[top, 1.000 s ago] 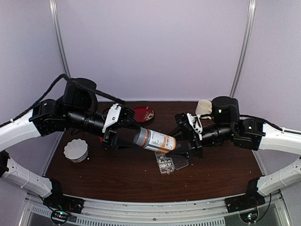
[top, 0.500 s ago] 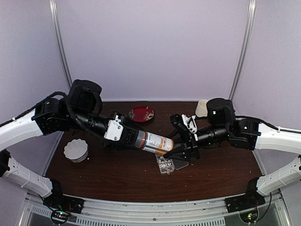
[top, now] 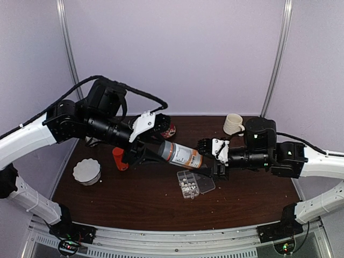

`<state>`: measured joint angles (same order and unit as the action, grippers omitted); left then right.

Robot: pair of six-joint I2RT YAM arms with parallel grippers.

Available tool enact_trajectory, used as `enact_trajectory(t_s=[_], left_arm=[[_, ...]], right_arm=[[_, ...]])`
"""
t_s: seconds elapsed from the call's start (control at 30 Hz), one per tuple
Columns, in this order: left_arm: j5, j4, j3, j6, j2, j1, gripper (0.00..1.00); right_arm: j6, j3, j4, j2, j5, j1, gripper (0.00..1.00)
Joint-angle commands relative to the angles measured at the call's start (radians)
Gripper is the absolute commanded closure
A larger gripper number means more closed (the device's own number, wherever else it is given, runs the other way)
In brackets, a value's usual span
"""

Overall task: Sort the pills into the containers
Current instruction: Screw the lid of the pill bottle onto the pill bottle.

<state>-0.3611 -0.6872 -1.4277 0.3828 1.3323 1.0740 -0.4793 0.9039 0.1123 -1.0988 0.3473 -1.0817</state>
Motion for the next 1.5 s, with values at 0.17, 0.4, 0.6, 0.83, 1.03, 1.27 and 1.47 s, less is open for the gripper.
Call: enact_trajectory(t_s=[0.17,0.4,0.6,0.83,1.03,1.27,1.47], left_arm=[[-0.041,0.082,-0.077,-0.576,0.109,0.018,1.00],[0.031,0.092,-0.089,-0.936,0.120,0.017,1.00],[0.092,0.126,-0.065,-1.182,0.077,0.017,1.00],[0.112,0.141,-0.057,-1.381,0.073,-0.001,1.00],[-0.027,0.212,-0.094,-1.143,0.094,0.001,1.00],[-0.224,0.109,-0.101,-0.357,0.110,0.002,1.00],[-0.190,-0.047,-0.133,0.393,0.124,0.003,1.00]], right_arm=[[-0.221,-0.043,-0.388,0.053,-0.319,-0.118,1.00],[-0.315,-0.082,-0.471,0.074,-0.485,-0.172,1.00],[-0.396,-0.105,-0.546,0.066,-0.563,-0.211,1.00],[-0.470,-0.118,-0.637,0.044,-0.634,-0.261,1.00],[-0.211,-0.063,-0.431,0.110,-0.254,-0.157,1.00],[0.066,0.080,-0.172,0.077,0.305,0.020,1.00],[0.282,0.081,-0.204,0.012,0.519,0.113,1.00]])
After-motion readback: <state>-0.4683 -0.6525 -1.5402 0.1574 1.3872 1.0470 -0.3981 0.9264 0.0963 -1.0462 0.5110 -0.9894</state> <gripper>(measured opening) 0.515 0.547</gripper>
